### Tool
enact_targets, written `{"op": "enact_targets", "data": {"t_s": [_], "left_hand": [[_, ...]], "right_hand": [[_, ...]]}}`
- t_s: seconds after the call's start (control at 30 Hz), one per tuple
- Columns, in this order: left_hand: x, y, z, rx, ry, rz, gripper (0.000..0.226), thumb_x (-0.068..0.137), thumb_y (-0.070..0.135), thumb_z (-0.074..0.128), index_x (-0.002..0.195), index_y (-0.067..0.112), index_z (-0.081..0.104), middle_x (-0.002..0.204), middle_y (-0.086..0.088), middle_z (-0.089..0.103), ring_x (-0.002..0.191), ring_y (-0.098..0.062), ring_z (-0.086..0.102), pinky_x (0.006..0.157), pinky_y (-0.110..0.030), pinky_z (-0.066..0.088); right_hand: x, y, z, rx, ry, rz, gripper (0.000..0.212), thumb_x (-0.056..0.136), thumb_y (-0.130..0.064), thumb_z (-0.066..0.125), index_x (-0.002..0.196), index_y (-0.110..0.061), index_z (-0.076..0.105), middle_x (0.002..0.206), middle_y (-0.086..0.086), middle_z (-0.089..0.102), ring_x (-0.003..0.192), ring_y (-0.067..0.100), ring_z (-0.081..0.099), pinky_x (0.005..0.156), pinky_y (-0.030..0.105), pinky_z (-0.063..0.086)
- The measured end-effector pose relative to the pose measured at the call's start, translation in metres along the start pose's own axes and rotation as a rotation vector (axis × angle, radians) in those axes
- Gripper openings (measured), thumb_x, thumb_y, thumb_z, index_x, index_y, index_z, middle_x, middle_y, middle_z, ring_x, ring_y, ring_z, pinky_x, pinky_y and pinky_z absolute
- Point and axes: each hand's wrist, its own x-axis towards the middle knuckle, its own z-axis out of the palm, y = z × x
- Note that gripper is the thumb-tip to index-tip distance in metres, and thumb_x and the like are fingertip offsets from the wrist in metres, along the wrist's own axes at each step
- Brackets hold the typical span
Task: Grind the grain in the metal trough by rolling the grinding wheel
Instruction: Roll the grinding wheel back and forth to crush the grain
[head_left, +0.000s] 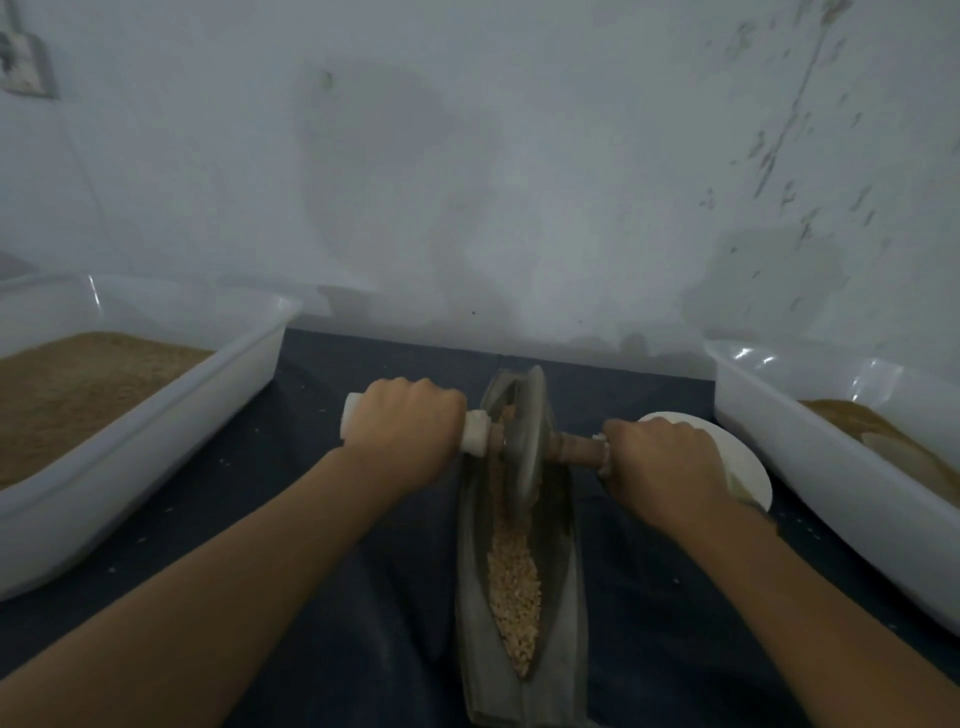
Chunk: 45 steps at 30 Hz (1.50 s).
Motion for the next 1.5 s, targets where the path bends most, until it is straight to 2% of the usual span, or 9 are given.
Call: {"op": "enact_targets", "data": {"t_s": [0.1,0.23,0.4,0.63,0.83,1.0,1.2,1.33,1.5], "left_hand": [[-0.031,-0.002,-0.011,-0.015,-0.002,0.043,0.026,0.078,0.037,0.063,0.072,0.027,0.04,0.061,0.008,0.036,0.049,-0.013,0.029,0.05,-0.028,0.022],[-0.064,-0.007,-0.016,-0.054,-0.025,0.086,0.03,0.074,0.043,0.062,0.07,0.031,0.034,0.057,0.01,0.03,0.047,-0.008,0.026,0.045,-0.026,0.013],[-0.039,-0.004,-0.004,-0.044,-0.005,0.018,0.027,0.078,0.04,0.061,0.072,0.028,0.038,0.059,0.008,0.032,0.054,-0.016,0.034,0.054,-0.029,0.026],[0.018,-0.002,0.009,0.042,0.052,0.022,0.021,0.08,0.027,0.06,0.074,0.024,0.04,0.08,-0.001,0.064,0.065,-0.024,0.056,0.057,-0.032,0.029],[-0.031,-0.002,-0.012,-0.015,-0.011,0.046,0.022,0.08,0.033,0.06,0.074,0.027,0.04,0.063,0.008,0.038,0.051,-0.016,0.031,0.053,-0.03,0.024],[-0.066,-0.006,-0.02,-0.075,-0.079,0.04,0.033,0.077,0.045,0.061,0.073,0.031,0.031,0.06,0.01,0.03,0.052,-0.011,0.028,0.051,-0.029,0.022],[-0.019,-0.002,0.003,-0.047,0.013,-0.012,0.03,0.08,0.034,0.062,0.072,0.026,0.034,0.064,0.007,0.045,0.053,-0.018,0.043,0.053,-0.03,0.026],[0.008,-0.001,0.01,-0.011,0.048,-0.019,0.027,0.081,0.026,0.061,0.074,0.022,0.035,0.081,0.0,0.064,0.07,-0.024,0.061,0.057,-0.032,0.03],[-0.017,-0.002,-0.002,-0.044,0.0,-0.005,0.02,0.083,0.027,0.06,0.076,0.024,0.041,0.077,0.002,0.058,0.058,-0.02,0.044,0.056,-0.031,0.029]], "right_hand": [[-0.029,0.002,-0.013,-0.031,-0.041,-0.062,0.031,0.08,-0.043,0.059,0.068,-0.03,0.034,0.054,-0.009,0.033,0.048,0.015,0.035,0.043,0.027,0.014],[-0.057,-0.001,-0.04,-0.002,0.013,-0.177,0.061,0.042,-0.037,0.088,0.06,-0.03,0.03,0.042,-0.01,0.023,0.036,0.011,0.017,0.046,0.016,0.002],[-0.026,0.0,-0.016,-0.08,-0.016,-0.104,0.027,0.082,-0.044,0.057,0.071,-0.03,0.036,0.057,-0.009,0.036,0.053,0.016,0.04,0.045,0.028,0.017],[0.018,0.002,0.013,0.058,-0.043,0.05,0.019,0.083,-0.04,0.053,0.073,-0.026,0.044,0.075,0.0,0.059,0.071,0.027,0.059,0.055,0.031,0.038],[-0.031,0.004,-0.013,-0.012,-0.063,-0.07,0.036,0.078,-0.044,0.06,0.061,-0.031,0.031,0.054,-0.011,0.038,0.047,0.009,0.038,0.043,0.026,0.018],[-0.053,0.0,-0.041,0.015,0.059,-0.214,0.066,0.037,-0.035,0.088,0.058,-0.031,0.026,0.044,-0.011,0.014,0.034,0.011,0.012,0.048,0.014,0.002],[-0.003,0.002,-0.003,-0.032,0.006,-0.093,0.026,0.082,-0.042,0.058,0.071,-0.028,0.038,0.065,-0.006,0.052,0.062,0.021,0.056,0.05,0.029,0.032],[0.018,0.001,0.005,-0.012,-0.028,0.003,0.018,0.083,-0.043,0.052,0.078,-0.029,0.043,0.079,-0.003,0.061,0.075,0.026,0.061,0.054,0.031,0.032],[-0.008,0.003,-0.015,-0.023,-0.076,-0.08,0.029,0.082,-0.043,0.052,0.065,-0.03,0.033,0.068,-0.006,0.053,0.061,0.018,0.052,0.051,0.03,0.035]]}}
